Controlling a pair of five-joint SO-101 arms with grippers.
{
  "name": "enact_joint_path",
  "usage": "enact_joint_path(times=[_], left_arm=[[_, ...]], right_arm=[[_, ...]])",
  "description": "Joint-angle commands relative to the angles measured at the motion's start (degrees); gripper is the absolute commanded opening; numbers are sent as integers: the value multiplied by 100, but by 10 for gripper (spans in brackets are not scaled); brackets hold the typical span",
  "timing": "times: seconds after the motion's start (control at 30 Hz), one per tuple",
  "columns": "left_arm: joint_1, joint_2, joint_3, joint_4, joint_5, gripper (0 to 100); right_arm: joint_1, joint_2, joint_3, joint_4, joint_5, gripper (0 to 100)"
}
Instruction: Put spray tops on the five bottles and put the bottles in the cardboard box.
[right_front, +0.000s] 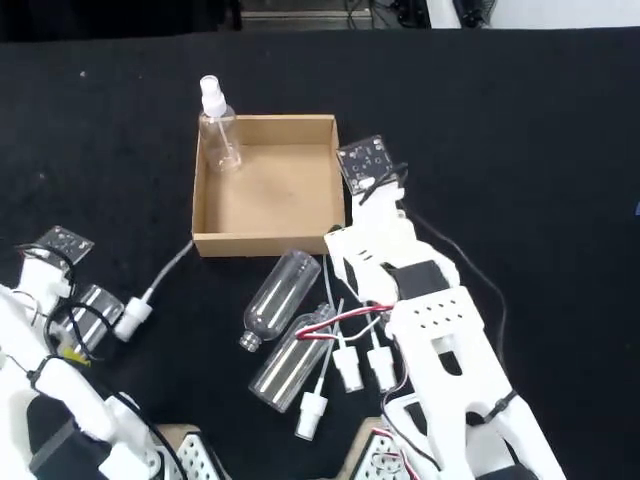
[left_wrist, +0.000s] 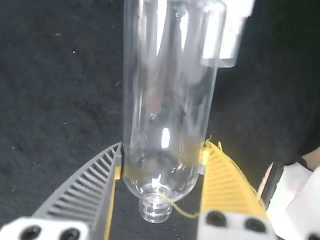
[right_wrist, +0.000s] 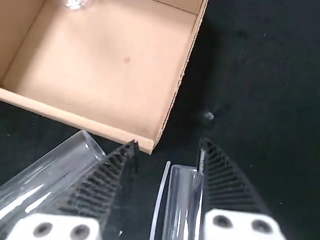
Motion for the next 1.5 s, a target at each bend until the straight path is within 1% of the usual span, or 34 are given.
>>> enact_joint_path(times=[0.0,0.1,0.17,0.23,0.33,0.4,0.5,0.63,0.73,0.8,0.9,1.03,1.1,1.3,1.4,1.47], left_arm=[[66,-70,-66,-18,-149,232],[66,-105,-92,-26,-123,322],[31,-105,-268,0,-97,316],[-13,-105,-470,9,-88,291],[-224,-105,-743,18,-26,265],[-444,-105,-822,18,211,264],[-910,-105,-857,26,334,264],[-1481,-105,-813,255,-9,264],[-1648,-105,-690,607,-316,263],[-1657,-105,-576,589,-404,262],[-1648,-53,-338,26,-422,261],[-1745,-105,374,-1389,-413,261],[-1780,-105,576,-1934,-360,261],[-1754,-105,611,-3024,730,263],[-1622,-62,611,-3437,1442,263],[-1490,-44,646,-3552,2004,263]], right_arm=[[-88,-233,-22,-167,53,184],[-88,-233,-22,-167,53,184],[-88,-233,-22,-167,53,184],[-88,-233,-22,-167,53,184],[-88,-233,-22,-167,62,184],[-88,-233,-22,-167,62,184],[-88,-233,-22,-167,62,184],[-88,-233,-22,-167,62,184],[-88,-233,-22,-167,62,184],[-88,-233,-22,-167,62,184],[-88,-233,-13,-158,62,184],[-88,-259,40,-167,62,184],[-88,-259,40,-167,62,184],[-88,-259,40,-167,62,184],[-88,-259,40,-167,62,184],[-88,-259,40,-167,62,184]])
